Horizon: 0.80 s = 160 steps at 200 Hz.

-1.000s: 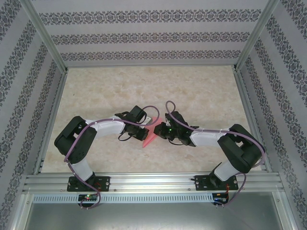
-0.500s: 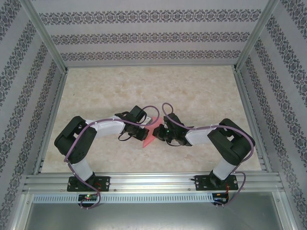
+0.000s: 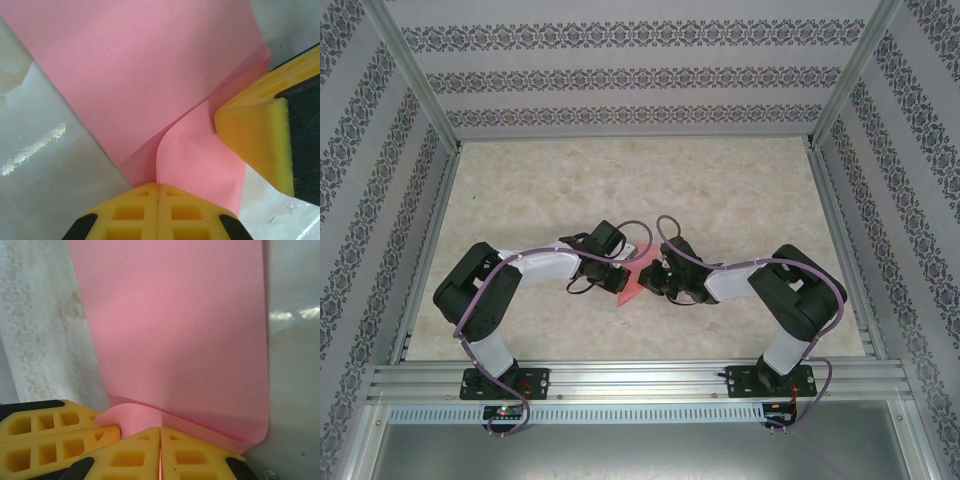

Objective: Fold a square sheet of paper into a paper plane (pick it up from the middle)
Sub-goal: Third fold the triangle at the center of the table.

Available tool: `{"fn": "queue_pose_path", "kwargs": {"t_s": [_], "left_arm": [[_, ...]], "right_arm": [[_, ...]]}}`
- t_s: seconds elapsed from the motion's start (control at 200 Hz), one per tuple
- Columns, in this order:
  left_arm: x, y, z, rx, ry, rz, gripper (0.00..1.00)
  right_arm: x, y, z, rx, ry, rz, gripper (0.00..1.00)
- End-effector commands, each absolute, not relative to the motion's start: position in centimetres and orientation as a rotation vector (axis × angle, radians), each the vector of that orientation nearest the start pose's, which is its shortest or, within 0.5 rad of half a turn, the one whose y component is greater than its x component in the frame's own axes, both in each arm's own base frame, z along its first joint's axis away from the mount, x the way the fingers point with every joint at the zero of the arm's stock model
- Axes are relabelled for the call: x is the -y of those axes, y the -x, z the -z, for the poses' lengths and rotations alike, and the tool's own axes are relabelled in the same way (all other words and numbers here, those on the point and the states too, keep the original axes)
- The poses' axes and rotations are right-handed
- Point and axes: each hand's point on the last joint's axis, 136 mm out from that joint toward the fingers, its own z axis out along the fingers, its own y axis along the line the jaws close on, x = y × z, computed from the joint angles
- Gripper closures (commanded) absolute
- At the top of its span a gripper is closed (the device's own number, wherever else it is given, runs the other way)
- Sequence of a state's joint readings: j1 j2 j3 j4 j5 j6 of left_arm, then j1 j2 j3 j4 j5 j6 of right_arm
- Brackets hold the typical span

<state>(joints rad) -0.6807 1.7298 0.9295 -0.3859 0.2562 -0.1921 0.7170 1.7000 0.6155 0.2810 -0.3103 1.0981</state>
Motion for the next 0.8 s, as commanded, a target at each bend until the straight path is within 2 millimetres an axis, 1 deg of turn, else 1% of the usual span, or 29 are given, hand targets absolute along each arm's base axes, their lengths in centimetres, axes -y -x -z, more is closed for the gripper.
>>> {"fn": "queue_pose_path", "kwargs": {"t_s": [0.0, 0.065, 0.095, 0.185, 0.26, 0.385, 0.51, 0.59, 0.635, 0.709, 0.794], "left_arm": [[24.7, -25.9, -0.9, -2.792, -0.709, 0.47, 0.99], [24.6, -25.9, -0.9, -2.792, -0.706, 0.468, 0.99], [24.6, -25.9, -0.9, -2.793, -0.704, 0.466, 0.99], [24.5, -25.9, -1.0, -2.79, -0.703, 0.46, 0.99], [24.6, -25.9, -1.1, -2.79, -0.702, 0.463, 0.99], [24.5, -26.0, -1.2, -2.786, -0.694, 0.462, 0.99], [24.5, -25.9, -1.2, -2.793, -0.689, 0.459, 0.99], [24.4, -25.8, -1.2, -2.793, -0.682, 0.461, 0.99], [24.3, -25.7, -1.1, -2.798, -0.679, 0.46, 0.99], [24.2, -25.7, -1.0, -2.802, -0.674, 0.454, 1.0], [24.0, -25.7, -0.9, -2.809, -0.666, 0.442, 1.0]], "right_arm": [[-28.8, -27.2, -4.0, -2.595, -0.335, -1.108, 0.9], [-28.5, -27.9, -5.2, -2.558, -0.324, -1.126, 0.9], [-28.2, -28.2, -5.4, -2.554, -0.325, -1.126, 0.9], [-27.7, -28.6, -5.2, -2.563, -0.332, -1.122, 0.9], [-27.8, -28.7, -4.7, -2.576, -0.332, -1.132, 0.9], [-28.1, -28.3, -3.3, -2.618, -0.337, -1.122, 0.91], [-27.2, -27.9, -1.2, -2.668, -0.377, -1.032, 0.91], [-26.1, -27.6, 0.2, -2.711, -0.406, -0.936, 0.91], [-25.9, -27.4, 0.6, -2.729, -0.407, -0.912, 0.91], [-26.0, -27.4, 0.3, -2.728, -0.403, -0.918, 0.91], [-26.2, -27.8, -1.4, -2.701, -0.374, -0.927, 0.91]]}}
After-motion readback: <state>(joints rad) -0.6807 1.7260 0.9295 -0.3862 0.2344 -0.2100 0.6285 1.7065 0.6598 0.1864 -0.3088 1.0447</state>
